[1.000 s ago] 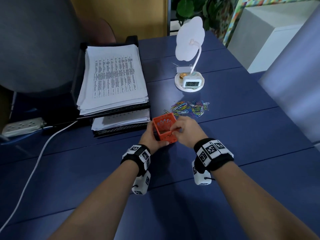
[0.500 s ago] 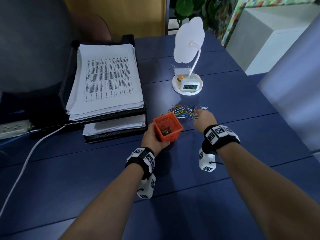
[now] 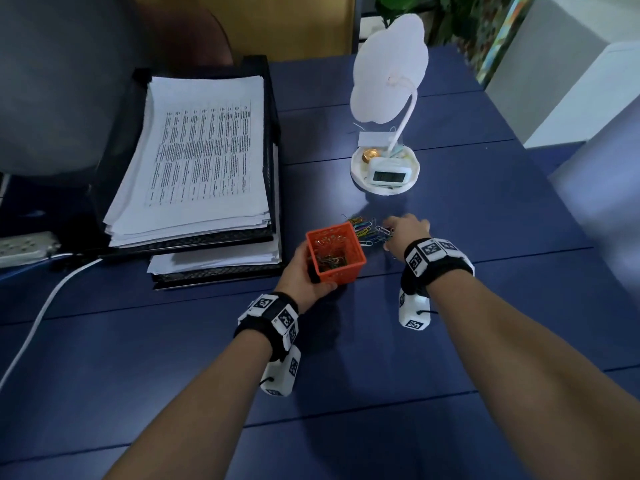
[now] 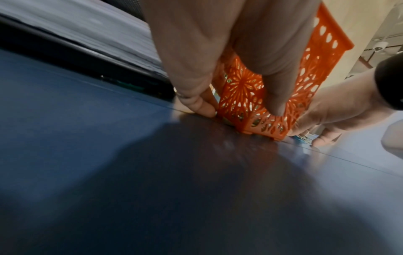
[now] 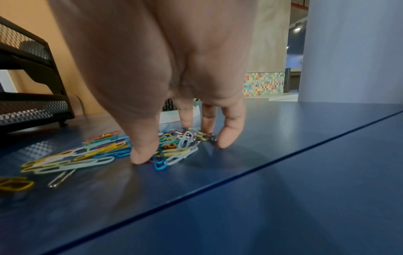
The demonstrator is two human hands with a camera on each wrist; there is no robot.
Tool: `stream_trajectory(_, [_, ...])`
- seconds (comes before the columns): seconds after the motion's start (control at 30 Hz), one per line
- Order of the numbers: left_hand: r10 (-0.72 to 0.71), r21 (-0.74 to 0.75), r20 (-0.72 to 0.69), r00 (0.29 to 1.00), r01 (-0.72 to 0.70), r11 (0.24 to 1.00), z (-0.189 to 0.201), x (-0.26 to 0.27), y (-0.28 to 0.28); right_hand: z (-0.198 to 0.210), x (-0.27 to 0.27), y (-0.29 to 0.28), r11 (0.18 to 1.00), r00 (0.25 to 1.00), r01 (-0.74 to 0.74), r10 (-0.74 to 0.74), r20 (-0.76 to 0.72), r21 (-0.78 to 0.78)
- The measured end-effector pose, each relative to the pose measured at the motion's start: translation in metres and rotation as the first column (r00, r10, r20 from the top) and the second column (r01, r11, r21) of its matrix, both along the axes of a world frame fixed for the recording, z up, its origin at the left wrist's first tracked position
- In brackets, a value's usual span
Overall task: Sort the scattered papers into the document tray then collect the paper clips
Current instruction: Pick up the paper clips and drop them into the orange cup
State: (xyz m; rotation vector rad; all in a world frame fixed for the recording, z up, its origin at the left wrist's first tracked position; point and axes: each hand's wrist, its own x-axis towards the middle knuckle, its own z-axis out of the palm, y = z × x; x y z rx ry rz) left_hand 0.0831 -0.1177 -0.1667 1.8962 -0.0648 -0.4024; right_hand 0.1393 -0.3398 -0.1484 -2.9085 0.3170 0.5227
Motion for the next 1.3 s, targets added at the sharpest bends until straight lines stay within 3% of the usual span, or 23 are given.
stream_trajectory(0.1, [-0.019, 0.009, -0.017, 1.000, 0.019, 1.000, 0.001, 0.003, 0.000, -0.004, -0.006, 0.002, 0.989, 0.991, 0.106, -0.114, 0.070, 0.104])
stream_trajectory(0.3, [-0.019, -0.023, -0.023, 1.000, 0.019, 1.000, 0.000, 0.004, 0.000, -0.002, -0.013, 0.009, 0.965, 0.966, 0.197, -0.221, 0.133, 0.171])
stream_trajectory(0.43, [-0.041, -0.010, -0.001, 0.999, 0.041, 0.999, 0.004, 0.006, -0.001, 0.010, -0.019, 0.008, 0.889, 0.914, 0.301, -0.372, 0.164, 0.344])
stream_trajectory(0.53, [-0.051, 0.015, 0.023, 0.998, 0.050, 0.999, 0.007, 0.007, -0.001, 0.037, -0.021, 0.011, 0.827, 0.887, 0.238, -0.399, 0.233, 0.510])
stream_trajectory(0.7, [-0.041, 0.047, 0.035, 0.999, 0.039, 0.998, 0.011, 0.008, -0.003, 0.092, -0.030, 0.043, 0.630, 0.896, 0.094, -0.391, 0.210, 0.771])
stream_trajectory(0.73, [-0.036, 0.047, 0.038, 0.999, 0.035, 0.998, 0.012, 0.008, -0.003, 0.096, -0.032, 0.051, 0.640, 0.917, 0.066, -0.342, 0.207, 0.765])
stream_trajectory(0.87, [-0.033, 0.053, 0.044, 0.998, 0.031, 0.998, 0.015, 0.006, -0.003, 0.092, -0.038, 0.071, 0.804, 0.973, -0.056, -0.089, 0.213, 0.591])
stream_trajectory(1.0, [-0.036, 0.025, 0.048, 0.998, 0.035, 0.999, 0.015, 0.005, 0.000, 0.083, -0.034, 0.060, 0.746, 0.929, 0.022, -0.261, 0.262, 0.666])
stream_trajectory(1.07, [-0.027, 0.005, 0.042, 0.999, 0.026, 1.000, 0.010, 0.003, 0.005, 0.073, -0.025, 0.049, 0.788, 0.905, 0.072, -0.309, 0.291, 0.612])
stream_trajectory(1.2, [-0.020, -0.032, 0.025, 0.999, 0.021, 0.999, 0.003, 0.003, 0.011, 0.033, -0.007, 0.038, 0.903, 0.955, 0.129, -0.224, 0.195, 0.409])
stream_trajectory(1.3, [-0.032, -0.043, 0.054, 0.998, 0.035, 0.998, 0.002, 0.005, 0.011, 0.013, 0.001, 0.047, 0.959, 0.988, 0.060, -0.097, 0.123, 0.278])
